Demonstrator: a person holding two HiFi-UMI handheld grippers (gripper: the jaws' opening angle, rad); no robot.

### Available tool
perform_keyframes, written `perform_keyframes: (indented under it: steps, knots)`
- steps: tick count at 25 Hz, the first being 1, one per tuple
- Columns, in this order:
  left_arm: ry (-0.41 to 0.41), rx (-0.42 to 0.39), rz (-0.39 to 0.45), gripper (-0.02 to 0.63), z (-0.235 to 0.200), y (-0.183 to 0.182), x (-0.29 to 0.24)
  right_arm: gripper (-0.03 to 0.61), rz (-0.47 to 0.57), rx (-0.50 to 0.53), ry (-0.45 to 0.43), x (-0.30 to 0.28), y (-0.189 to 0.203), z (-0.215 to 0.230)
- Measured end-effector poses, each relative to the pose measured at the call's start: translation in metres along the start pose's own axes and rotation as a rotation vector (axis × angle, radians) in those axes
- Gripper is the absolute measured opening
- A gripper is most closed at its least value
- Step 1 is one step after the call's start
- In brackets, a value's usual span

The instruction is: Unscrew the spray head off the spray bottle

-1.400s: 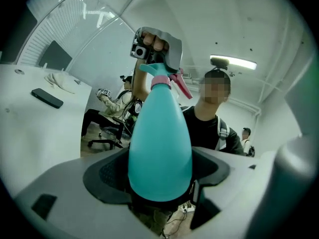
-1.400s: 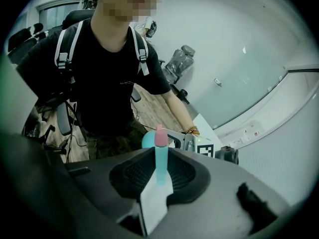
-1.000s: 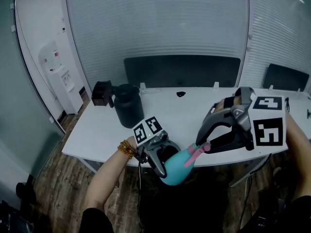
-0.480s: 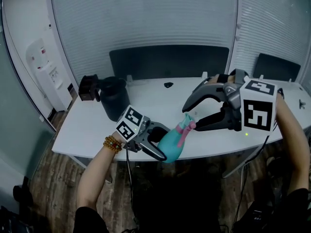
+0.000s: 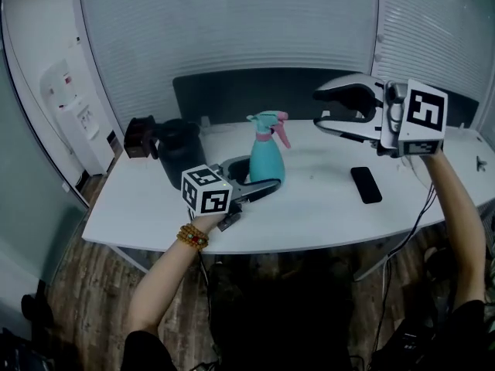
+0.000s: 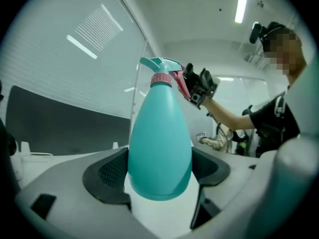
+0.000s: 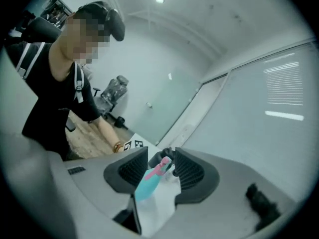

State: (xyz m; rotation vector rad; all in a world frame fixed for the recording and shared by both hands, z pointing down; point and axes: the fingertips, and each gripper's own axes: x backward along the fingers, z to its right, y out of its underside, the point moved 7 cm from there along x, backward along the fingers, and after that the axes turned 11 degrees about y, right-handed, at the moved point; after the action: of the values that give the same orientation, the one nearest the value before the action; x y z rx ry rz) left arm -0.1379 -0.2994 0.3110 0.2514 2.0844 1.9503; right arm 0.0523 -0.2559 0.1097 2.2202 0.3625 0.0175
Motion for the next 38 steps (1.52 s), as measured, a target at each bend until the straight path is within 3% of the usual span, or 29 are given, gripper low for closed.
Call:
perform_keyframes:
  steps: [4, 7, 9, 14, 23, 27, 35, 38]
  knots:
    - [-0.168, -0.024, -0.043, 0.38, -0.014, -0.001, 0.003, 0.167, 0.0, -0.139, 0.156, 0.002, 0.006, 0.023]
    - [-0.209, 0.039, -0.018, 0.38, -0.02, 0.005, 0.001, 0.167, -0.001, -0.169, 0.218, 0.003, 0.012, 0.025]
    - [-0.208, 0.088, 0.0, 0.38, -0.023, 0.013, -0.002, 0.167, 0.051, -0.237, 0.237, 0.006, 0.016, 0.022]
    - [-0.171, 0.103, -0.023, 0.38, -0.03, 0.036, -0.012, 0.167, 0.241, -0.402, 0.256, 0.024, 0.033, -0.007]
    - [-0.157, 0.164, -0.16, 0.38, -0.045, 0.057, -0.019, 0.167, 0.183, -0.358, 0.291, 0.04, 0.075, -0.036]
    - [-0.165, 0.114, -0.287, 0.362, -0.048, 0.06, -0.019, 0.167, 0.172, -0.38, 0.314, 0.048, 0.086, -0.032]
    - [-0.169, 0.153, -0.208, 0.356, -0.048, 0.053, -0.008, 0.167, 0.097, -0.424, 0.342, 0.042, 0.104, -0.034]
    - [-0.163, 0.19, -0.105, 0.356, -0.045, 0.041, 0.003, 0.167, 0.032, -0.617, 0.357, 0.035, 0.131, -0.041]
